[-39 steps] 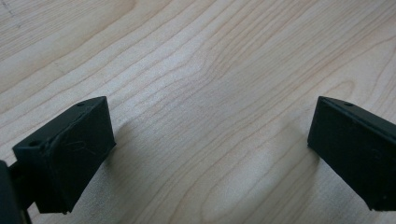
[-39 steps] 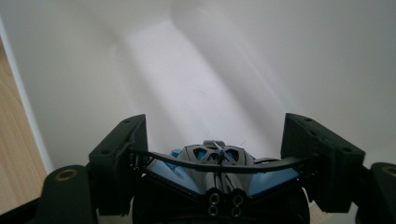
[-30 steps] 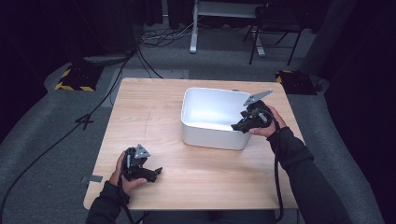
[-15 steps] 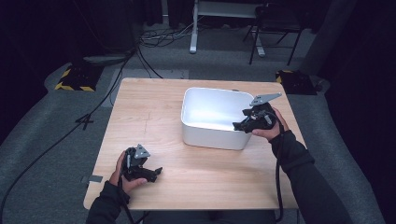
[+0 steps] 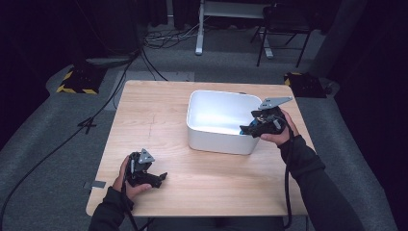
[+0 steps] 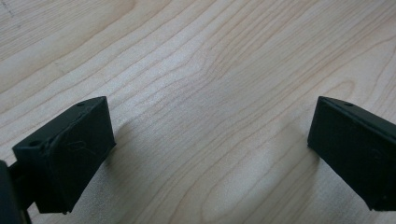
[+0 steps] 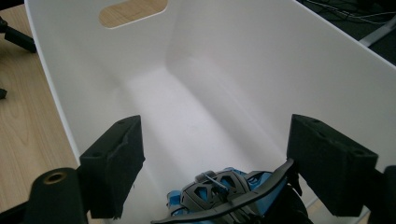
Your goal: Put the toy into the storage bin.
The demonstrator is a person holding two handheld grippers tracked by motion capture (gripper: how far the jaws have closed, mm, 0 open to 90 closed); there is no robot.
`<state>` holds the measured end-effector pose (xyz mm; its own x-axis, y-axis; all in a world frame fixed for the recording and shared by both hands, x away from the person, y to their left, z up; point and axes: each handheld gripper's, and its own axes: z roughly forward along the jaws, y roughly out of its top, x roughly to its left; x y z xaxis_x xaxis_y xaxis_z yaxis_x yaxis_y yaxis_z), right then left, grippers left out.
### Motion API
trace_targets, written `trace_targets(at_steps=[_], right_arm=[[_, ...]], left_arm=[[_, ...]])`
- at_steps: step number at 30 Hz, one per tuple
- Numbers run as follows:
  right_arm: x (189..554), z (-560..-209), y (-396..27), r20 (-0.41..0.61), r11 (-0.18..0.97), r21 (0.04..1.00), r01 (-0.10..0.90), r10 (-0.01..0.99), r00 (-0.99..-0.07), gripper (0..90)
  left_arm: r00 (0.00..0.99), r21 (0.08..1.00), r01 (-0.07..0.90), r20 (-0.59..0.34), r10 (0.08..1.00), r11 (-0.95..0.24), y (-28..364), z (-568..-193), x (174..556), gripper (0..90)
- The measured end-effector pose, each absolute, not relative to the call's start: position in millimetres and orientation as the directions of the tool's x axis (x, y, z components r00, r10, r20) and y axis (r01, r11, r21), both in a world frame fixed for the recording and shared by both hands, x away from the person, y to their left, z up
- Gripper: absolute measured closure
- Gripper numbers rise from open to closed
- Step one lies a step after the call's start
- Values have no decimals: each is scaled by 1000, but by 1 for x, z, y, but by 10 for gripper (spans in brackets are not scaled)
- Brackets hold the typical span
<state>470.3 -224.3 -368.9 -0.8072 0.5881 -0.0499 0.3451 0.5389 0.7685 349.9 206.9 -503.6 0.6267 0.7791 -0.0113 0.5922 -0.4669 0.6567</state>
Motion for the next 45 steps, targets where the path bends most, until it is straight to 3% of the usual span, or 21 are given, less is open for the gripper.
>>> trace_targets(at_steps=[45], right_arm=[[448, -351, -238, -90, 507, 812, 290, 599, -795, 187]], left_arm=[[627, 656, 592, -10, 779, -469, 207, -503, 350, 6]])
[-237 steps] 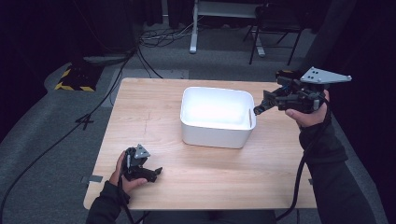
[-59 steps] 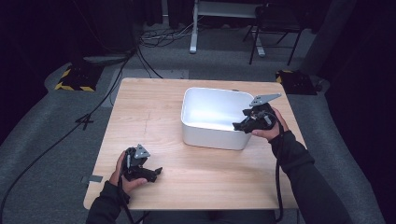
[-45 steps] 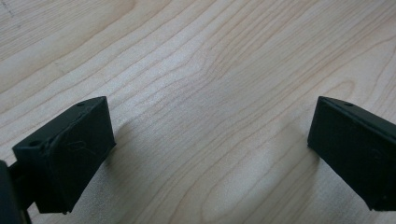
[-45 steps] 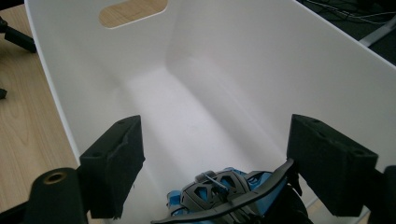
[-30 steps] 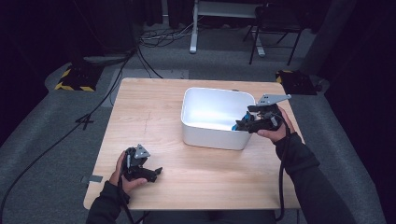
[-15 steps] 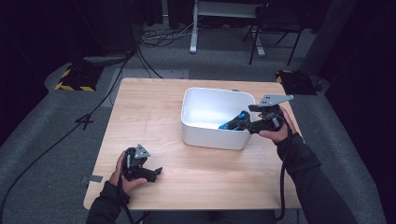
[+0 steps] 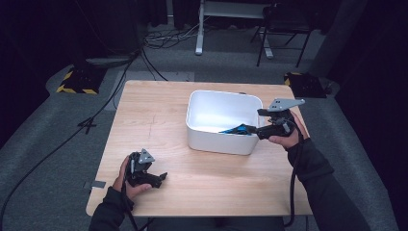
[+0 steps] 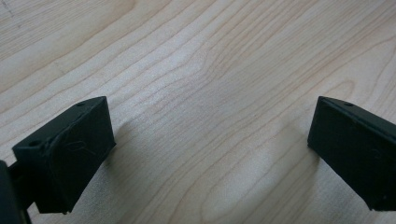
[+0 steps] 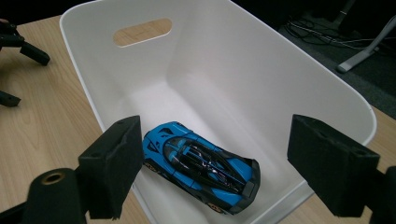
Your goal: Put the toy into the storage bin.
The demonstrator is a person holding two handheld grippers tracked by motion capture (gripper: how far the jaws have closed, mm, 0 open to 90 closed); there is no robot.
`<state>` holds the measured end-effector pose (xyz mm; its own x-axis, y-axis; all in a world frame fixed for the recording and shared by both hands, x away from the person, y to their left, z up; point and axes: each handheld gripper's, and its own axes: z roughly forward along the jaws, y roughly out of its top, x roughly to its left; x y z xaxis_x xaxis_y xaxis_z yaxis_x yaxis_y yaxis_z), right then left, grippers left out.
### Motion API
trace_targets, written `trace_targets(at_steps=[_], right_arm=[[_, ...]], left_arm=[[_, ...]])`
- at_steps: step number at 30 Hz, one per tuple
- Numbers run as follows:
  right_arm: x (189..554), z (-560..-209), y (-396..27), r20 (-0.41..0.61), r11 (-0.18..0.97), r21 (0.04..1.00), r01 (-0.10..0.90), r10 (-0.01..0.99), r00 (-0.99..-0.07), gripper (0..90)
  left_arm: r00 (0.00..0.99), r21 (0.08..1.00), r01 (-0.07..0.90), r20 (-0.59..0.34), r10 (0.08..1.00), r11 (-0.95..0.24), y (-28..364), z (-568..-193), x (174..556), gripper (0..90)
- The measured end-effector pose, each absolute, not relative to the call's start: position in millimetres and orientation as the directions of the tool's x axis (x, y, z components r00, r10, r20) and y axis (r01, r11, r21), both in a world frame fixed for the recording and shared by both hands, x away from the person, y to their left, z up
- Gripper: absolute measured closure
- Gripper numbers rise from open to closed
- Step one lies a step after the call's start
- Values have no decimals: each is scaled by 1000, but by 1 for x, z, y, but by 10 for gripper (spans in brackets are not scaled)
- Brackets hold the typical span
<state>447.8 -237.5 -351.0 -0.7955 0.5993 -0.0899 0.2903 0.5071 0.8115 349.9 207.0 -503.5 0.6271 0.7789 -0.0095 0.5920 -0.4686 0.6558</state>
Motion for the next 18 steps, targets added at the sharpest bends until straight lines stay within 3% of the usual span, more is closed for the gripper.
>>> trace_targets(at_steps=[18], right_arm=[[429, -345, -259, -153, 521, 812, 262, 624, -767, 191]], left_arm=[[627, 656, 592, -10, 779, -468, 207, -503, 350, 6]])
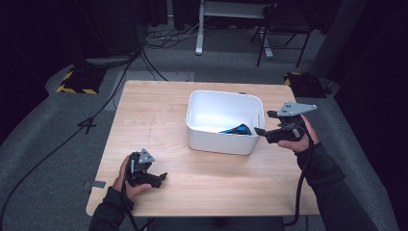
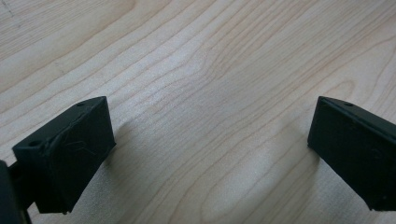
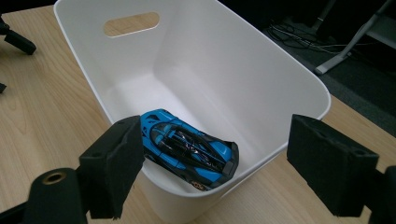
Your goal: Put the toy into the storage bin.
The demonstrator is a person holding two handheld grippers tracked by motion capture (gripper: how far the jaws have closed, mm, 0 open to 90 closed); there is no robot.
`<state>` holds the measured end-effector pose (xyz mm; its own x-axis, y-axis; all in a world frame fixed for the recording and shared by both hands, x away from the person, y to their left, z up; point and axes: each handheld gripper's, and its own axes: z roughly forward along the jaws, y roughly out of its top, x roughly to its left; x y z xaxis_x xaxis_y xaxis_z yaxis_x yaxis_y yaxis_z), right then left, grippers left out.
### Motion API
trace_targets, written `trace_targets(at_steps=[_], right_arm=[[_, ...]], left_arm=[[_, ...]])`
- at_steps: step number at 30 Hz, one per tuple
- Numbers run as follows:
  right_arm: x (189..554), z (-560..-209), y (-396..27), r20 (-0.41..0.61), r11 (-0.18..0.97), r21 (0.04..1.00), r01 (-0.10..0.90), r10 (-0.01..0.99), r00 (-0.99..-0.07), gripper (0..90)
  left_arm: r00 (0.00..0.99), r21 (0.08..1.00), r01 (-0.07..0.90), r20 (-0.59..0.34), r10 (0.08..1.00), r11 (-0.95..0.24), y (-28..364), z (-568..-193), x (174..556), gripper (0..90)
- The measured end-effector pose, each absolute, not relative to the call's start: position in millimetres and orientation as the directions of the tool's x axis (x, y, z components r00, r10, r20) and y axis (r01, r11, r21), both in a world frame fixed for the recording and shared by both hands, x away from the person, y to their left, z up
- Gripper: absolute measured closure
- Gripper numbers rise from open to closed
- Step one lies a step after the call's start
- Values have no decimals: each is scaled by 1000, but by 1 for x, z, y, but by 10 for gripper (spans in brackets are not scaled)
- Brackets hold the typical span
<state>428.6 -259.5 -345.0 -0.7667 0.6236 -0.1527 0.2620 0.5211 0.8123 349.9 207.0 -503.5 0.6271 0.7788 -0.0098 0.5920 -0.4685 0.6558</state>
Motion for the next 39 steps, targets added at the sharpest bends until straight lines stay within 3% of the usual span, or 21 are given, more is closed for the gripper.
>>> trace_targets(at_steps=[27, 39], right_arm=[[398, -360, -296, -187, 527, 812, 250, 641, -745, 204], [381, -385, -316, -180, 533, 799, 277, 652, -736, 200]], left_arm=[[626, 656, 593, -10, 780, -468, 207, -503, 350, 6], [625, 655, 594, -9, 781, -467, 207, -503, 350, 6]])
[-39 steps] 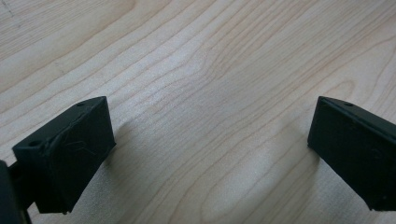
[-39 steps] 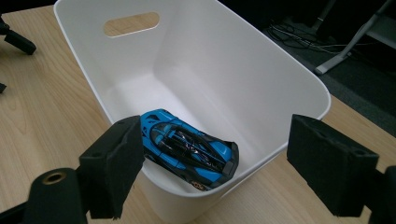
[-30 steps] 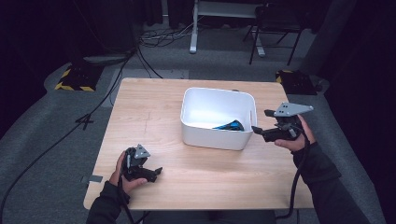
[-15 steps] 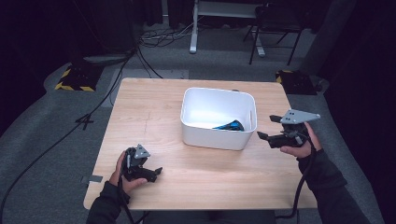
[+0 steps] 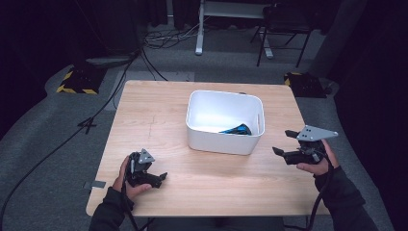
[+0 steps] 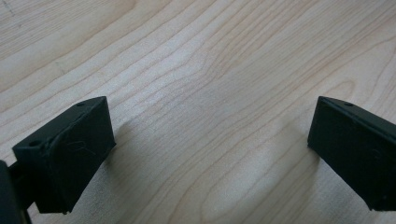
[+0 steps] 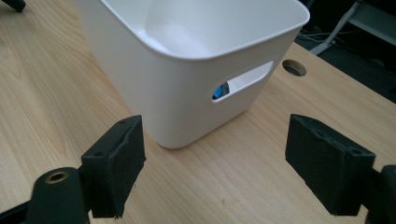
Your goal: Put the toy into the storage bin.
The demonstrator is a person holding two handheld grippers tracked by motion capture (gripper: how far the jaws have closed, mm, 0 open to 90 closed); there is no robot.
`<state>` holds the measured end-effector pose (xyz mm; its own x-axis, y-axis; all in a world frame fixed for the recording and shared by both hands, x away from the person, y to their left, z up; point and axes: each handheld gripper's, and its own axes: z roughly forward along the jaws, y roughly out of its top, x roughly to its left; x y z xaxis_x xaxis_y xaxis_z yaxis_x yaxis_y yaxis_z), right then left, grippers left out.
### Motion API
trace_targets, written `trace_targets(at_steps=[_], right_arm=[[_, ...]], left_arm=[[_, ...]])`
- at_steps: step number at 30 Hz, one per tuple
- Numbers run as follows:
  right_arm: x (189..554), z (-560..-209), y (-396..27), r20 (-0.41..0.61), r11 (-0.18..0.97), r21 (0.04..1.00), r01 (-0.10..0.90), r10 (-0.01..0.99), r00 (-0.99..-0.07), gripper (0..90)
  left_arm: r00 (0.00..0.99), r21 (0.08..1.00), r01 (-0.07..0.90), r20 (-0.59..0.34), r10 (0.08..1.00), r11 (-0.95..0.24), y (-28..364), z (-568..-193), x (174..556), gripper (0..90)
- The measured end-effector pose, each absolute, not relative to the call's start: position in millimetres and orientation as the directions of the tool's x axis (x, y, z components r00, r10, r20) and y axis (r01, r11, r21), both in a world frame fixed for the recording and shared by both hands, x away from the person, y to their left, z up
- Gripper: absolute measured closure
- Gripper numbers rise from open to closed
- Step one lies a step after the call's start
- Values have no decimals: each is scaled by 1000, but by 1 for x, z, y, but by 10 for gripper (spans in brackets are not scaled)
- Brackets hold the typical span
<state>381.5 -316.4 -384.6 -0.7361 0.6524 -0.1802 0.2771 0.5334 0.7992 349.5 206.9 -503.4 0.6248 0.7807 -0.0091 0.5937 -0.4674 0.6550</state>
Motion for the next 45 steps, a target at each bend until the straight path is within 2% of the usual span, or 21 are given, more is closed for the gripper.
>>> trace_targets(at_steps=[14, 34, 45], right_arm=[[367, -416, -333, -141, 505, 799, 326, 685, -714, 200], [358, -457, -347, -142, 551, 748, 370, 677, -722, 201], [348, -474, -358, -120, 534, 743, 404, 699, -704, 203]], left_arm=[[627, 657, 591, -10, 779, -468, 207, -504, 350, 6], [627, 657, 591, -10, 779, -468, 207, -504, 350, 6], [627, 656, 593, -10, 779, -468, 207, -504, 350, 7]])
